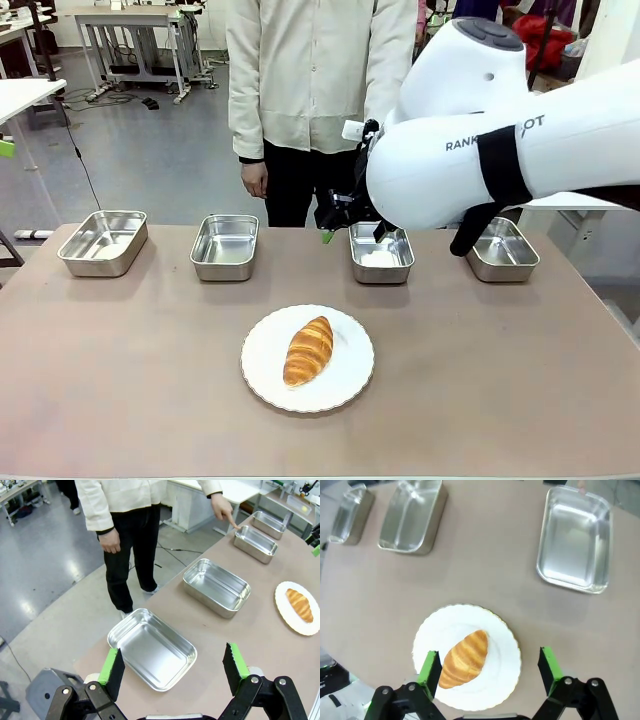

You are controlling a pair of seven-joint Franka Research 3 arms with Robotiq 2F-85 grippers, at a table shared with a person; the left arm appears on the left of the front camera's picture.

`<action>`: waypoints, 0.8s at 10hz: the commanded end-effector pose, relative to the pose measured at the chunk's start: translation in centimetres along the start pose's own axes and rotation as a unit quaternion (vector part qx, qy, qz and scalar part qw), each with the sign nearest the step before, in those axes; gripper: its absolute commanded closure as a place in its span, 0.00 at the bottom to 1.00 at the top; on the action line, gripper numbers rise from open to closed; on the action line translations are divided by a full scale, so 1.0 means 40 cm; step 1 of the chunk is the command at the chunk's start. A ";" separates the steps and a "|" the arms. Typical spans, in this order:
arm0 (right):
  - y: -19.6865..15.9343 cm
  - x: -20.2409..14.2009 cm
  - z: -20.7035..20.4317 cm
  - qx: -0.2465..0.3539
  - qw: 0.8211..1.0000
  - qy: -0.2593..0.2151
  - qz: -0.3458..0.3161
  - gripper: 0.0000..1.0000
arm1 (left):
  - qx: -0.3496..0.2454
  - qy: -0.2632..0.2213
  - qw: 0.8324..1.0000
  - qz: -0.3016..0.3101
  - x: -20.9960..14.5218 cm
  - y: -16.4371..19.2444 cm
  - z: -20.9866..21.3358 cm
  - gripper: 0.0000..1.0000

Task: Place the bread in the container.
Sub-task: Place the Butter Roll into the Airtight Container indicated by the human.

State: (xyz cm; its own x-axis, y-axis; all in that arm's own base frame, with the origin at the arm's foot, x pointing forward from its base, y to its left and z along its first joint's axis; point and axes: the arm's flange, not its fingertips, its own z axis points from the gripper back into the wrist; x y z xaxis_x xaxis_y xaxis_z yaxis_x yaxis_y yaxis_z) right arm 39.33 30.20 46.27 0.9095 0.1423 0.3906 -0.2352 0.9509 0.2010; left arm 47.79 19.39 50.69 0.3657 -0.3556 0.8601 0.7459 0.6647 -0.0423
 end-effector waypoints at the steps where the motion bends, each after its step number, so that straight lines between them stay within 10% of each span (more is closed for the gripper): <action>1: 0.095 -0.037 0.017 -0.013 0.999 0.018 -0.048 0.00 | 0.000 -0.006 1.000 -0.004 0.004 -0.003 0.003 0.00; 8: 0.182 -0.183 -0.146 -0.082 0.965 0.097 -0.228 0.00 | 0.000 -0.006 1.000 -0.004 0.004 -0.003 0.003 0.00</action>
State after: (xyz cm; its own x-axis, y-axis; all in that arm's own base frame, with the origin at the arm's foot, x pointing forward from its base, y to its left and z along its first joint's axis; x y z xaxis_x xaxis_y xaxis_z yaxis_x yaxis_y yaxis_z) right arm 32.60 36.37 39.93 0.9631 -0.2376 0.1266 0.2128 0.9598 0.1831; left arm 47.79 19.39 50.70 0.3655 -0.3557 0.8602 0.7459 0.6647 -0.0421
